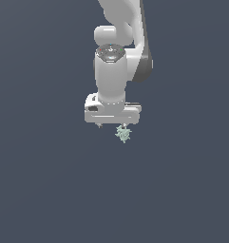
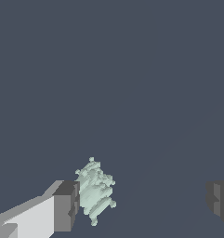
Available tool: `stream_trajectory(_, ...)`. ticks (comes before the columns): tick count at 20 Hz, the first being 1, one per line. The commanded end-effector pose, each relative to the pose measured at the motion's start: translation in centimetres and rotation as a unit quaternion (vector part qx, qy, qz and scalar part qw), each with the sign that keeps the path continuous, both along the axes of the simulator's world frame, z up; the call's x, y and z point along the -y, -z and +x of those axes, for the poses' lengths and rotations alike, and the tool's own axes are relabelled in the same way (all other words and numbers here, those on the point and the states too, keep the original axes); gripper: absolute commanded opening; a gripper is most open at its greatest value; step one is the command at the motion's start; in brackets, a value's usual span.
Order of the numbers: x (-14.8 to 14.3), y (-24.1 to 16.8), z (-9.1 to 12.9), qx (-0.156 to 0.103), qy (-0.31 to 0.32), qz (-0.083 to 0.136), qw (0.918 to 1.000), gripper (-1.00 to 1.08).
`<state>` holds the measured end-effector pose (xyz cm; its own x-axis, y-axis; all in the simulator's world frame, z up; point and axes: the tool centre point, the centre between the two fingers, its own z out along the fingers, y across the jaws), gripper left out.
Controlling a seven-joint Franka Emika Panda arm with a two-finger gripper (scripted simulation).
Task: Pick up the object and move it to a goal position.
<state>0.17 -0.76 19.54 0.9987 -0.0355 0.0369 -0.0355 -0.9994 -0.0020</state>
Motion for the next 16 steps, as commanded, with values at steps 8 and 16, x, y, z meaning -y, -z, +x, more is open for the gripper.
stream_trajectory(8, 0.9, 1.0, -0.2, 0.001, -0.002, -0.002, 1.0, 1.0)
stream_trajectory(16, 1.0, 1.1, -0.2, 0.001, -0.004, -0.002, 1.0, 1.0)
